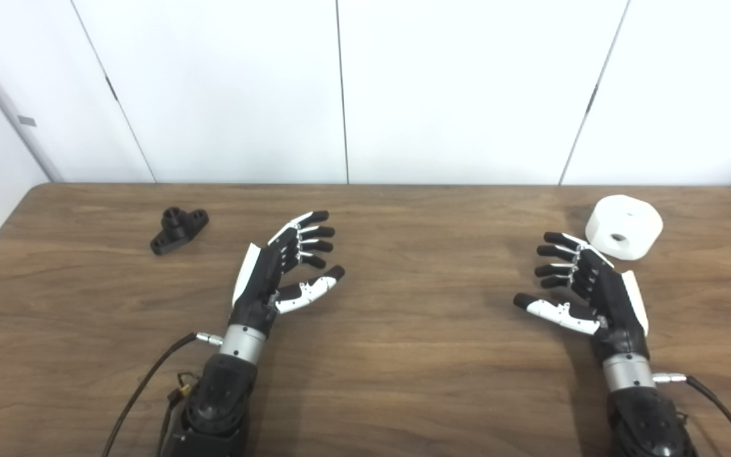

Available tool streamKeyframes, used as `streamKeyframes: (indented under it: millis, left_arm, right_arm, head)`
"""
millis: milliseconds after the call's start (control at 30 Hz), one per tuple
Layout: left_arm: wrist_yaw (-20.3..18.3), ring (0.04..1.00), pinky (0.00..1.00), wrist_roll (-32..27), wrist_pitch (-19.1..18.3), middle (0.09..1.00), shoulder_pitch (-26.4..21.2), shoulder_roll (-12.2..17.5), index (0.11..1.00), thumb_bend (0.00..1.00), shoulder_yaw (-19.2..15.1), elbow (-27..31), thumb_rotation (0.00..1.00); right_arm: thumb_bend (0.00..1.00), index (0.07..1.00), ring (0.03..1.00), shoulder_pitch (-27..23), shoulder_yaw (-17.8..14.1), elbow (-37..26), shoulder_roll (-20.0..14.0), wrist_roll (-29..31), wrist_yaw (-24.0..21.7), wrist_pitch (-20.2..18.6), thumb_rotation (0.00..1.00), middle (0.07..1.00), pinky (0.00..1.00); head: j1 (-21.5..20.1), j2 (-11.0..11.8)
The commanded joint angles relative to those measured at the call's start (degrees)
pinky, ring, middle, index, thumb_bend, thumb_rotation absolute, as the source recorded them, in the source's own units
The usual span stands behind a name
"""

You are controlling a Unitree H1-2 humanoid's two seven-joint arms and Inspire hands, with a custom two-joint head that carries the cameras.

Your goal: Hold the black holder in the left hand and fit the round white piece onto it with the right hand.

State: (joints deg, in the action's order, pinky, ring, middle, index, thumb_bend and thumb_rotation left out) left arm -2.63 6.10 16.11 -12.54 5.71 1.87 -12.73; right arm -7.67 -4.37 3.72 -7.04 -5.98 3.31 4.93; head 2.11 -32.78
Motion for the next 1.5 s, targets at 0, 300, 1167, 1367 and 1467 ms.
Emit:
streamKeyframes:
  millis: [0,300,1167,1367,1467]
  left_arm:
    - [0.0,0.692,0.57,0.04,0.75,0.752,1.36,0.79,0.814,0.55,0.03,-1.69,0.0]
    - [-0.2,0.694,0.58,-0.15,0.57,0.75,1.32,0.8,0.808,0.54,0.05,-1.69,0.0]
    - [3.25,0.701,0.55,4.04,0.69,0.753,-0.59,-3.67,0.778,0.55,2.67,-6.38,0.0]
    - [3.31,0.703,0.53,4.1,0.69,0.755,-0.62,-3.71,0.78,0.56,2.85,-6.52,0.0]
    - [3.33,0.705,0.53,4.23,0.17,0.755,-0.68,-3.67,0.78,0.56,2.88,-6.31,0.0]
  right_arm:
    - [0.72,0.735,0.595,-1.45,-0.14,-2.02,-0.14,-0.15,0.58,1.68,0.0,0.702,0.54]
    - [0.72,0.737,0.592,-1.54,-0.05,-1.91,-0.32,-0.6,0.62,1.9,0.0,0.703,0.52]
    - [0.63,0.768,0.598,-0.8,-1.38,-4.16,-3.5,-1.81,-0.19,0.7,0.0,0.727,0.52]
    - [0.62,0.769,0.58,-0.76,-1.39,-3.8,-3.72,-1.84,-0.21,1.25,0.0,0.723,0.51]
    - [0.62,0.768,0.577,-0.83,-1.47,-3.53,-3.74,-1.65,-0.2,1.48,0.0,0.719,0.51]
  head:
    - [0.05,-0.07]
    - [0.28,-0.01]
    - [24.41,5.85]
    - [24.45,5.39]
    - [24.46,5.46]
